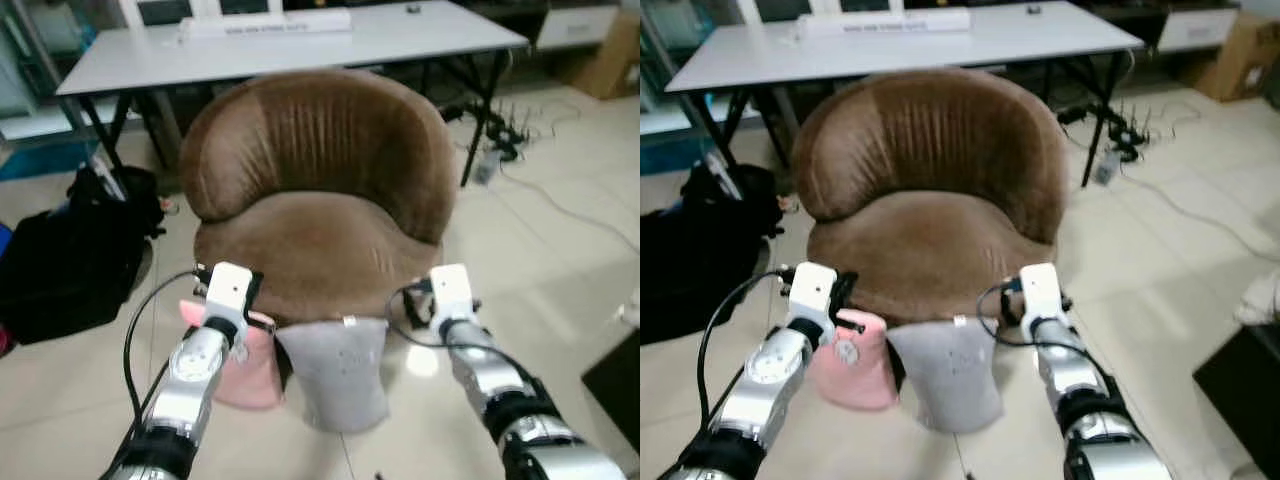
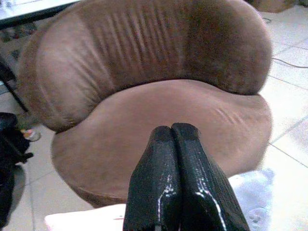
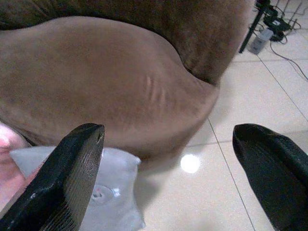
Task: Move the pillow to the sofa from floor
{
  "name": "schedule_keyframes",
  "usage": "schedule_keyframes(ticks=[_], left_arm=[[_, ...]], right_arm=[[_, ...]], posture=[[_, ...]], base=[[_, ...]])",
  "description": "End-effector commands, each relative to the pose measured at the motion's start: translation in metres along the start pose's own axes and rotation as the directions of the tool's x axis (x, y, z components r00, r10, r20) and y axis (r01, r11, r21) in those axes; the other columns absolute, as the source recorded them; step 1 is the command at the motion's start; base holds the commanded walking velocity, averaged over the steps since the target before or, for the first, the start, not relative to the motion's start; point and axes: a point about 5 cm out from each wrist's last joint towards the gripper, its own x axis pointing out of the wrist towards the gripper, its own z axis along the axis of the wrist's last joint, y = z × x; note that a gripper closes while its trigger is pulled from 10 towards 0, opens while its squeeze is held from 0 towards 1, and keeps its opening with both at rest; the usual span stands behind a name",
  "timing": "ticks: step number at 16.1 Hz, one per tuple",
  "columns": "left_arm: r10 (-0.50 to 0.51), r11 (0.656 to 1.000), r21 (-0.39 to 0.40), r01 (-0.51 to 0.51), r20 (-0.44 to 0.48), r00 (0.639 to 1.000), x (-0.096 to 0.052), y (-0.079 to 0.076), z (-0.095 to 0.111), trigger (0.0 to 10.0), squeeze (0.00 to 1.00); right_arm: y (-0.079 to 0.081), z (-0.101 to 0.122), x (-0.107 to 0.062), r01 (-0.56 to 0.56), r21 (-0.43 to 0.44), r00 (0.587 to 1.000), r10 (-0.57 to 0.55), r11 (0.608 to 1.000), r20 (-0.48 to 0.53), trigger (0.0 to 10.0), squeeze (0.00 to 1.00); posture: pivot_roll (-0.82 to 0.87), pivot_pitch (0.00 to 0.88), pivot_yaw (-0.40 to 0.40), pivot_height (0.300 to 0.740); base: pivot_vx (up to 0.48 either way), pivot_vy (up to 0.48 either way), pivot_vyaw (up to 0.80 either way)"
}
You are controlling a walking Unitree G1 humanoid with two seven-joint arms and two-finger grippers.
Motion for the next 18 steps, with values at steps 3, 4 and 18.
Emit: schedule_keyframes(ticks=[3,4,18], left_arm=[[0.023,1.0,0.019,-0.023,-0.005,1.0,-0.0016,0.0105,0.0002,10.0,0.0],[0.022,1.0,0.019,-0.021,-0.005,1.0,-0.0015,0.0102,0.0001,10.0,0.0],[0.015,1.0,0.015,-0.015,-0.001,1.0,-0.0013,0.0074,-0.0005,10.0,0.0]], right_arm=[[0.0129,0.0046,0.0019,-0.03,0.014,0.999,0.03,0.999,0.01,10.0,0.0],[0.0129,0.0046,0.0019,-0.03,0.015,1.0,0.03,0.999,0.01,10.0,0.0],[0.0131,0.0053,0.0015,-0.045,0.016,0.999,0.045,0.999,0.021,10.0,0.0]], posture=[[0.1,0.0,0.048,0.74],[0.1,0.0,0.048,0.74],[0.09,0.0,0.045,0.74]], base=[[0.369,0.0,0.0],[0.368,0.0,0.0],[0.365,0.0,-0.1]])
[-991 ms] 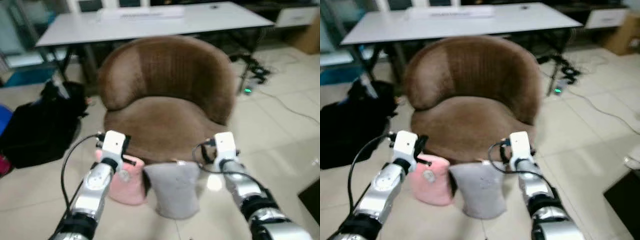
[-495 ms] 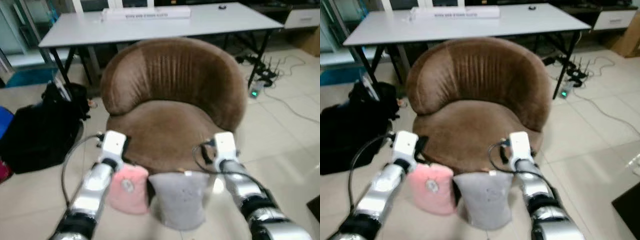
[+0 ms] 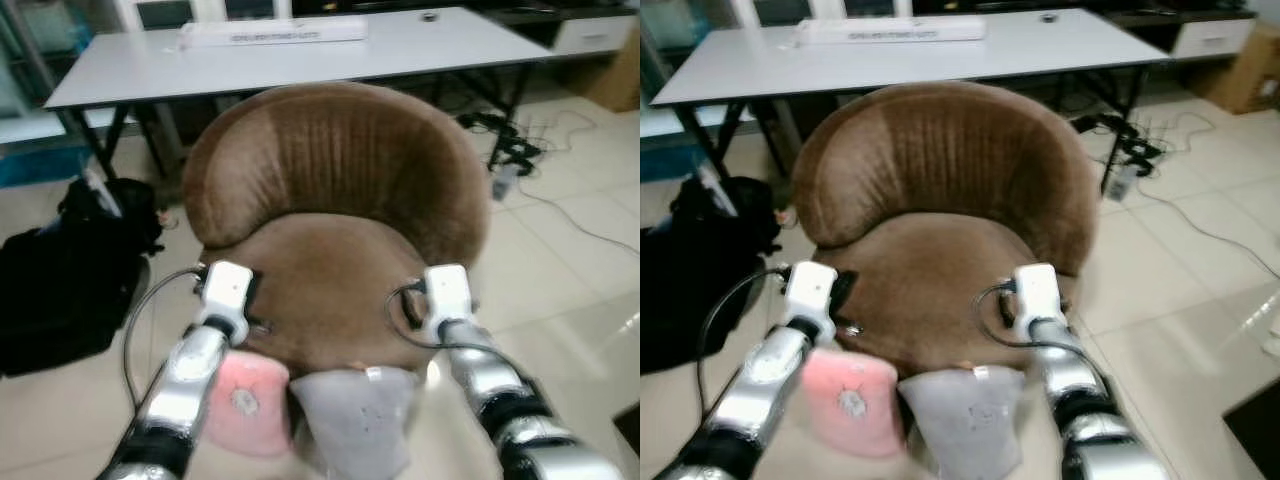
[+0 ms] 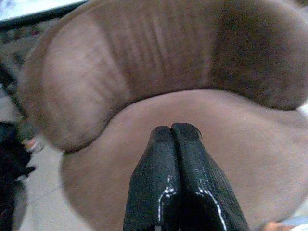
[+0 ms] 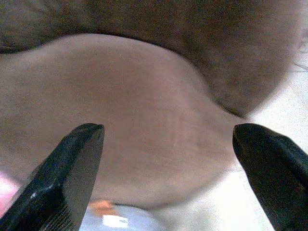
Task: Move the pillow to the sofa from floor
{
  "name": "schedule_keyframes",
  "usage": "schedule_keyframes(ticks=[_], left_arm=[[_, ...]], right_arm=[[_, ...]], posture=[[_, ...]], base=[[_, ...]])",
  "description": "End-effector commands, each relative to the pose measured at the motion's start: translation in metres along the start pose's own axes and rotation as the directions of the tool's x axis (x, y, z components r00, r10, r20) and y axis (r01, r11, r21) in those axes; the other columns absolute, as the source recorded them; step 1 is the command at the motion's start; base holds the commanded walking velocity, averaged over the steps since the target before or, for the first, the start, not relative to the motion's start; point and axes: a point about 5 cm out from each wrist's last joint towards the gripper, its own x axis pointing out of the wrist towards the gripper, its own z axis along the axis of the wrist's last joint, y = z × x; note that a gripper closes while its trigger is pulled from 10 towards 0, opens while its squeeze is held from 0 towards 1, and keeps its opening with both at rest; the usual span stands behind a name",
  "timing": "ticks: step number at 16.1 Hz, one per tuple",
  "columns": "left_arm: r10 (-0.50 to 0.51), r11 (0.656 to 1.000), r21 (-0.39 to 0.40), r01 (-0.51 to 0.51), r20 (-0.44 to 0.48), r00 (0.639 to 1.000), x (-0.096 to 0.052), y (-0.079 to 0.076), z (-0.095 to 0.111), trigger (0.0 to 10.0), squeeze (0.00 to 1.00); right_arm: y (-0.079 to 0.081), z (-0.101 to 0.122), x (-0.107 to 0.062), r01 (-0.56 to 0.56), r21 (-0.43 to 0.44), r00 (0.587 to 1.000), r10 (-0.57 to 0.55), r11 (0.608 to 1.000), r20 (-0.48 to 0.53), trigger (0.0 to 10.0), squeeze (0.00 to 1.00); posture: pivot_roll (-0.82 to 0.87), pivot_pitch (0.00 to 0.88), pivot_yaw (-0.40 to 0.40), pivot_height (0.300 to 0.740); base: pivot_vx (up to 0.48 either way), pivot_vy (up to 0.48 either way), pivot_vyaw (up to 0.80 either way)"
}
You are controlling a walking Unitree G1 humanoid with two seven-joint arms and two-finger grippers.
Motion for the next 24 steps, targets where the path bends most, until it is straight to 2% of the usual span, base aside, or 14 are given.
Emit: schedule_keyframes(ticks=[1,24], left_arm=[[-0.002,1.0,0.008,0.002,0.018,1.0,0.0026,-0.0012,0.0048,10.0,0.0],[-0.02,0.999,0.032,0.02,-0.01,1.0,0.0035,-0.0057,0.0007,10.0,0.0]], right_arm=[[-0.006,0.0028,0.0002,0.008,-0.006,1.0,-0.008,1.0,0.009,10.0,0.0],[-0.0078,0.0015,0.0002,0.018,-0.004,1.0,-0.018,1.0,-0.005,10.0,0.0]], posture=[[0.09,0.0,0.045,0.74],[0.09,0.0,0.038,0.74]], base=[[0.0,0.0,0.0],[0.0,0.0,0.0]])
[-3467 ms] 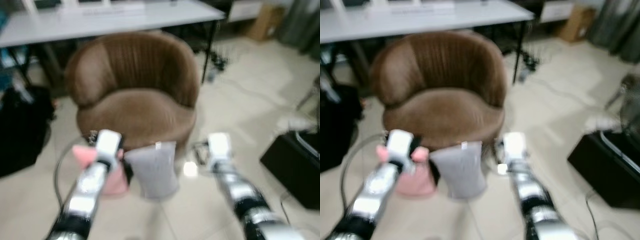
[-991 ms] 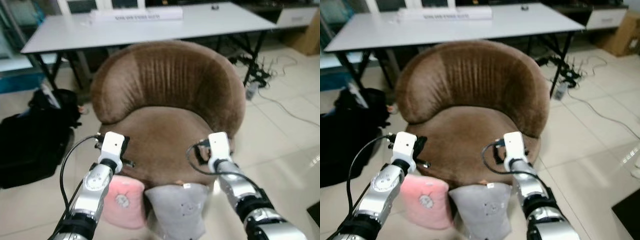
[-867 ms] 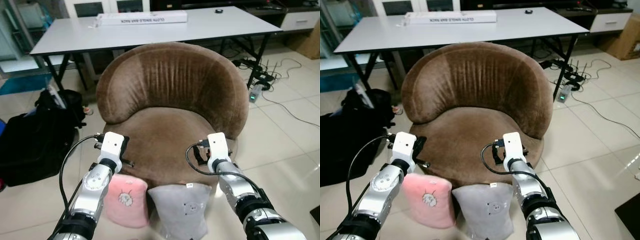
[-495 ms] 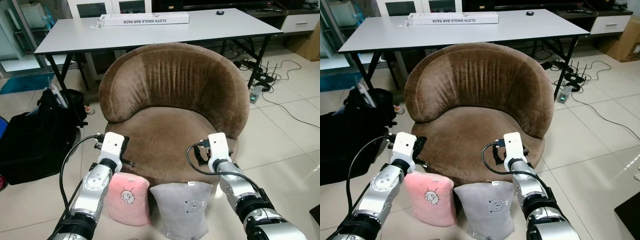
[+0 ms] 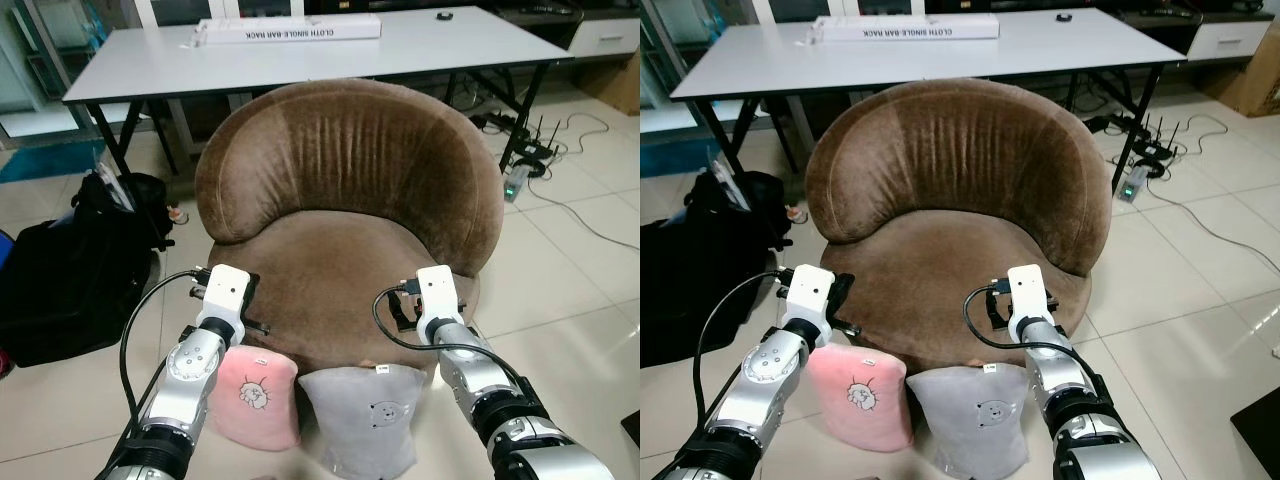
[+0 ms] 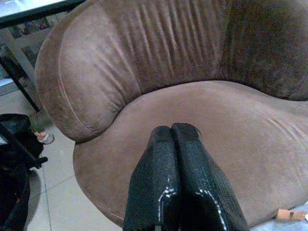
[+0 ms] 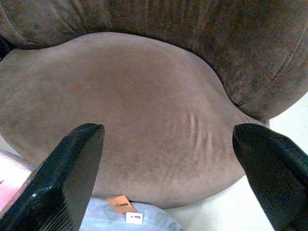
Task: Move the pillow to the sofa from floor
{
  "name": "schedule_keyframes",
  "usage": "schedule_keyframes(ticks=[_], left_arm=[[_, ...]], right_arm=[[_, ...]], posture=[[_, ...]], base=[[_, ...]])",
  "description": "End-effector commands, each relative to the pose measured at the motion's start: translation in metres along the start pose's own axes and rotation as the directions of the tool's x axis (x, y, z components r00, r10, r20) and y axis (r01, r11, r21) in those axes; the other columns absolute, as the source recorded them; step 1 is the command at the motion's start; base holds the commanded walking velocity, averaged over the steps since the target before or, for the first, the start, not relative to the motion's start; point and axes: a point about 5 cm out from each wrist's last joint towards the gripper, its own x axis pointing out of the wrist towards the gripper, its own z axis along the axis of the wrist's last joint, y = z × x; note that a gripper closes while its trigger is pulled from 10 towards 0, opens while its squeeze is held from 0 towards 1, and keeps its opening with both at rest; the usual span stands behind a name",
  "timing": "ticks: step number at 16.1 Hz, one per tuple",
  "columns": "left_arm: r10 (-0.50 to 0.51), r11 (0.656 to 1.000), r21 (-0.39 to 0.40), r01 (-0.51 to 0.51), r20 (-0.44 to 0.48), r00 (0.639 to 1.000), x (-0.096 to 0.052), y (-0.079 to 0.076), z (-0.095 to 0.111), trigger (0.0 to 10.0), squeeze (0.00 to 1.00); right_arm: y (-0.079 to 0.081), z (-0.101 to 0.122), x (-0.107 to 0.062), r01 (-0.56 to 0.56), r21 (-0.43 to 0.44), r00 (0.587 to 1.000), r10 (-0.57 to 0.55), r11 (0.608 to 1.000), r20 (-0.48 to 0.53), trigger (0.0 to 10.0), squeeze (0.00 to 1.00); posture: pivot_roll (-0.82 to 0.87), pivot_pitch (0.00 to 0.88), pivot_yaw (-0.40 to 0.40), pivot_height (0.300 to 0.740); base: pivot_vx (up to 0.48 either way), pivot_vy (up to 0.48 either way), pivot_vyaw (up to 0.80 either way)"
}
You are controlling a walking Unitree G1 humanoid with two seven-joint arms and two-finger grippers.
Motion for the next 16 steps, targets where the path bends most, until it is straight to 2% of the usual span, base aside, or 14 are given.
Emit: schedule_keyframes(ticks=[1,10,16], left_arm=[[-0.007,1.0,0.015,0.007,-0.014,1.0,0.0008,0.0003,-0.0016,10.0,0.0],[-0.01,1.0,0.018,0.011,-0.018,1.0,0.0002,-0.0001,-0.0027,10.0,0.0],[-0.007,1.0,0.018,0.008,-0.019,1.0,0.0004,-0.0003,-0.0029,10.0,0.0]], right_arm=[[-0.0025,0.0022,0.0008,0.012,0.006,1.0,-0.012,1.0,-0.001,10.0,0.0],[-0.0019,0.0017,0.0005,0.014,0.004,1.0,-0.014,1.0,-0.001,10.0,0.0],[-0.0031,0.0018,0.0005,0.019,-0.004,1.0,-0.019,1.0,-0.001,10.0,0.0]], posture=[[0.09,0.0,0.038,0.74],[0.09,0.0,0.039,0.674],[0.09,0.0,0.038,0.67]], base=[[0.0,0.0,0.0],[0.0,0.0,0.0],[0.0,0.0,0.0]])
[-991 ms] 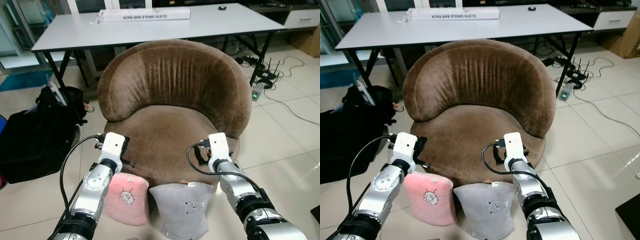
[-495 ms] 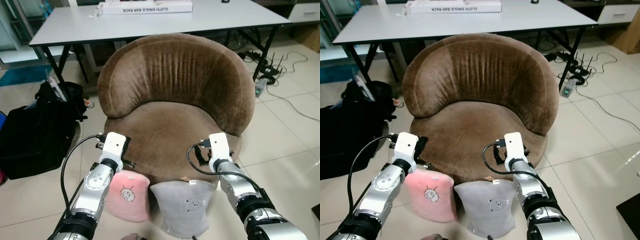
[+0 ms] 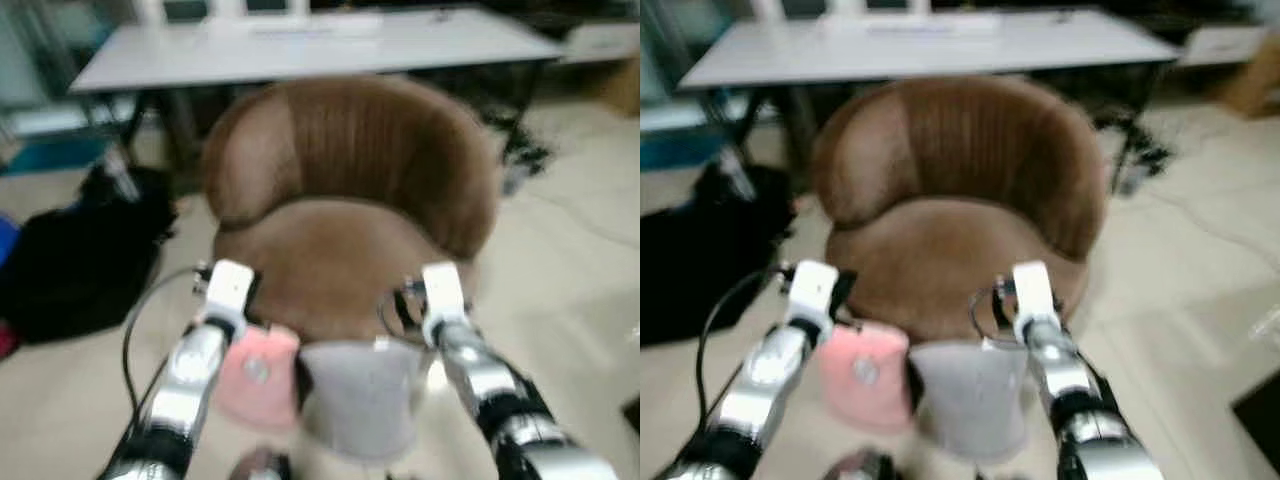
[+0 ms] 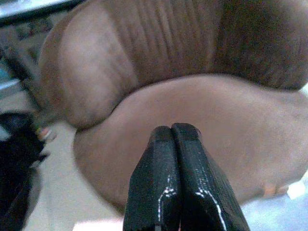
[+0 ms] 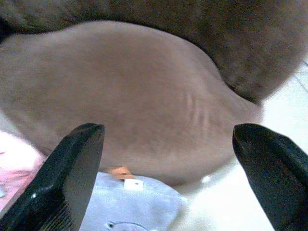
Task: Move the pillow to the sofa from floor
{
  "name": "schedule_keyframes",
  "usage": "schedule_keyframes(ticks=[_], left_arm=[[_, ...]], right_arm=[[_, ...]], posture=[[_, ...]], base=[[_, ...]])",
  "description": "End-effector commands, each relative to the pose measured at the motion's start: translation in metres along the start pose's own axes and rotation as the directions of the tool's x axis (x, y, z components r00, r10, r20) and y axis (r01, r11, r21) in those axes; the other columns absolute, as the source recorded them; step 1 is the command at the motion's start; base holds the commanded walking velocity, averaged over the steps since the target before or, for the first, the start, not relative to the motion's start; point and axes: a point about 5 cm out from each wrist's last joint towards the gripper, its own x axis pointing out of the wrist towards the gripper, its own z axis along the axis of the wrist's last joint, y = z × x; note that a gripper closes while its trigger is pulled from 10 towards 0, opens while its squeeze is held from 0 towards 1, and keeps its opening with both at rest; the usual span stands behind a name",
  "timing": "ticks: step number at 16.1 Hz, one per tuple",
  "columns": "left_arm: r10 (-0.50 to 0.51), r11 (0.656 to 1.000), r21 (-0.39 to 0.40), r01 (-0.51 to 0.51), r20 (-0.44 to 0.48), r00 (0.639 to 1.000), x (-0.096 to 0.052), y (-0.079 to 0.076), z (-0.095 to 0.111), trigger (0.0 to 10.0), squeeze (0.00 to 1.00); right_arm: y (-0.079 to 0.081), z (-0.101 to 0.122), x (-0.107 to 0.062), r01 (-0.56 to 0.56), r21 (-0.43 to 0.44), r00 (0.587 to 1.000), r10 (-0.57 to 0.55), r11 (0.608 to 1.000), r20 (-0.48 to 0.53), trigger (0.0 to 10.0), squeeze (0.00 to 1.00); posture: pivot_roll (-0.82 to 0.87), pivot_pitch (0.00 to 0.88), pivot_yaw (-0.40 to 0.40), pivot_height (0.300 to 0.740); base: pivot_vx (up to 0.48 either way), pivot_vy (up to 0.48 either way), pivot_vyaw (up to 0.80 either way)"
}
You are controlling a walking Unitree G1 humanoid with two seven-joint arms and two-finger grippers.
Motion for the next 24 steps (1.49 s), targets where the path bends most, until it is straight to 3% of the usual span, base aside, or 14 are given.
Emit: schedule_keyframes(ticks=[1,10,24], left_arm=[[0.003,1.0,0.018,-0.003,0.008,1.0,0.0023,0.0032,0.0041,10.0,0.0],[0.003,1.0,0.016,-0.003,0.012,1.0,0.0019,0.0028,0.0039,10.0,0.0],[-0.006,1.0,0.011,0.006,0.02,1.0,0.0016,0.0013,0.0043,10.0,0.0]], right_arm=[[0.0018,0.0015,0.0007,-0.003,0.001,1.0,0.003,1.0,0.0,10.0,0.0],[0.0011,-0.0005,-0.0001,-0.001,-0.002,1.0,0.001,1.0,-0.007,10.0,0.0],[0.0008,-0.0018,-0.0004,-0.004,-0.009,1.0,0.004,1.0,-0.013,10.0,0.0]], posture=[[0.09,0.0,0.038,0.67],[0.09,0.0,0.036,0.67],[0.09,0.0,0.035,0.67]], base=[[0.0,0.0,0.0],[0.0,0.0,0.0],[0.319,0.0,0.0]])
